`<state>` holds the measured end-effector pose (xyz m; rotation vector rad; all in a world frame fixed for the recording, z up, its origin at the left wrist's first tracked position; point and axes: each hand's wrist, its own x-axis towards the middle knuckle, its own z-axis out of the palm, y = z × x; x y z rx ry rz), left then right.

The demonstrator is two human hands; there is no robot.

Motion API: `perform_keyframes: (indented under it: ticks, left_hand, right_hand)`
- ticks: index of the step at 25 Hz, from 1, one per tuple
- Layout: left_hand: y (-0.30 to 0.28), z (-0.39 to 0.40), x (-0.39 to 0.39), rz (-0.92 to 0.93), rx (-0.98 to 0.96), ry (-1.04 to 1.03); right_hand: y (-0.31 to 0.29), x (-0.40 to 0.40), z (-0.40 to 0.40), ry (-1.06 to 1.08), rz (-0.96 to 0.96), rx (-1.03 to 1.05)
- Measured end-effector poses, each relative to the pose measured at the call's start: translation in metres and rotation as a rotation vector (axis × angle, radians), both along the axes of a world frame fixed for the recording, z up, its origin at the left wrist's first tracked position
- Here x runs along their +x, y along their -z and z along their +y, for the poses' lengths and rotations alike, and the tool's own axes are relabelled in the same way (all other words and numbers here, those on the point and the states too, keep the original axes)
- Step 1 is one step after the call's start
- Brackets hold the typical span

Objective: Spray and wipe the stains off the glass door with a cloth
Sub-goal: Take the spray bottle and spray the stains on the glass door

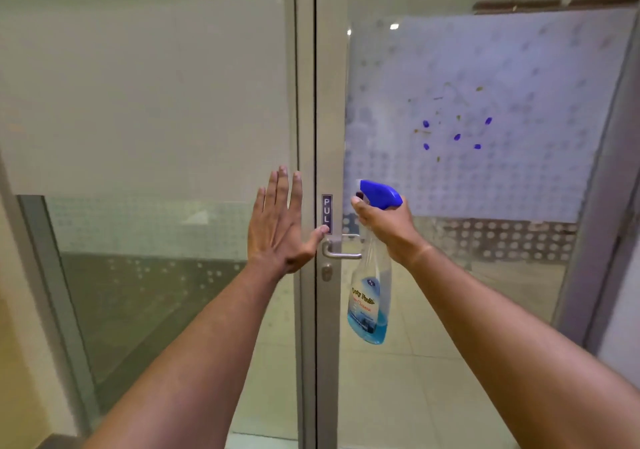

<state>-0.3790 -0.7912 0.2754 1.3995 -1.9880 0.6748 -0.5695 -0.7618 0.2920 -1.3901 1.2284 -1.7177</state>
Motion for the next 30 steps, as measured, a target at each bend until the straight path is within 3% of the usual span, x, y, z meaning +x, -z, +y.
perform_keyframes:
  ticks: [10,21,30]
  left_hand:
    - [-0.029,-0.128,-0.069,0.006,-0.056,0.246]
    - [-0.075,-0.205,-0.185,0.027,-0.154,0.260]
    - [-0.139,-0.245,-0.233,0.031,-0.253,0.208]
  right_hand:
    - [-0.024,-0.065,-0.092,0.307,-0.223,-0.013]
    - [-0.104,-0.194,-0.155,0.411,-0.078,-0.084]
    - [-0.178,-0.225,-0.205,0.357,-0.070,-0.114]
